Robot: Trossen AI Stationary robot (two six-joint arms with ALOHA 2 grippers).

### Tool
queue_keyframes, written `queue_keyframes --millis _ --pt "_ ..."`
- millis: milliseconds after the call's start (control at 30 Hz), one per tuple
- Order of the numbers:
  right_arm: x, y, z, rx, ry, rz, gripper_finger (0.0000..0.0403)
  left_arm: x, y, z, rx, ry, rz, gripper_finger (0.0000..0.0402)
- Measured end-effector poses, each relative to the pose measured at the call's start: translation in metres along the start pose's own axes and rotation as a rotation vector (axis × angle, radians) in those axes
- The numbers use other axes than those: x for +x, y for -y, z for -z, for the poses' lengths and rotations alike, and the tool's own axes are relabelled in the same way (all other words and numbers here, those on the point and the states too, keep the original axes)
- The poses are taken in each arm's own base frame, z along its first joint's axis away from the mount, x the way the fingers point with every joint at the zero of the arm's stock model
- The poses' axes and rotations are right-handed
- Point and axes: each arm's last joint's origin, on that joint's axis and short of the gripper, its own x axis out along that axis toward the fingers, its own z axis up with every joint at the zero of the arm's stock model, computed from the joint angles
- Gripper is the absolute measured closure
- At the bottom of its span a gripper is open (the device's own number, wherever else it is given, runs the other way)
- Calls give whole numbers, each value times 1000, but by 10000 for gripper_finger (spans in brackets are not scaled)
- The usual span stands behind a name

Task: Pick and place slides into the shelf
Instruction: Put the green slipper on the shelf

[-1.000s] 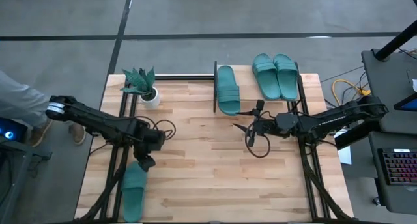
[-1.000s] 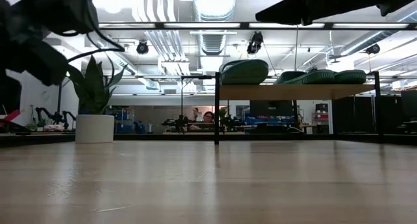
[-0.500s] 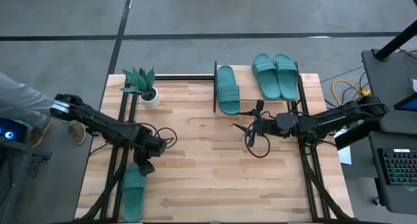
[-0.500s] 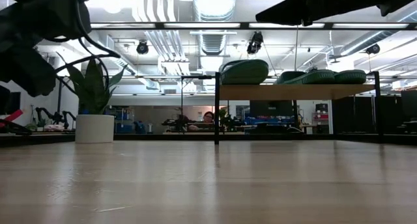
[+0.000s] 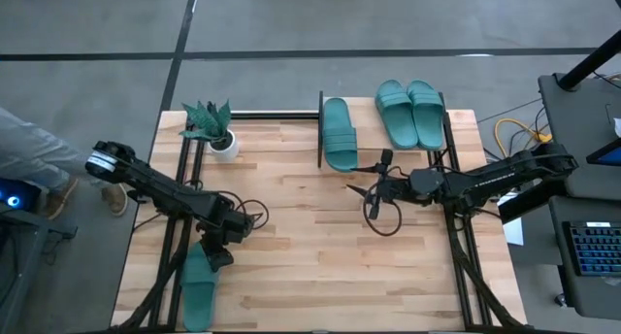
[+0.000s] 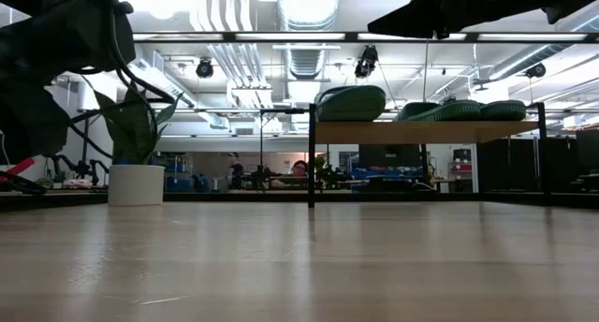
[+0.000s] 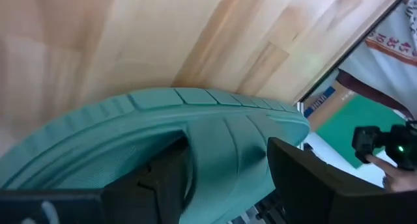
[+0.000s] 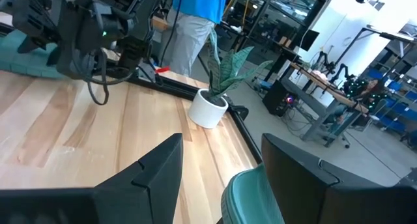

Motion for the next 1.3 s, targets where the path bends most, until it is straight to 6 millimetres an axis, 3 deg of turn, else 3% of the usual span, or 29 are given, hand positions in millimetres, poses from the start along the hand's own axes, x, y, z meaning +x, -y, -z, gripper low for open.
queue_keyframes --millis 267,667,1033,1300 --pt "0 0 0 -6 -2 -1 204 10 -1 -10 -6 -47 21 238" --pt "0 0 0 -3 -3 -2 204 10 2 -9 49 -85 65 391" --pt "0 0 0 -4 -4 -2 204 -11 17 4 174 48 100 401" --pt "0 1 -2 13 18 7 204 -49 37 23 312 403 87 401"
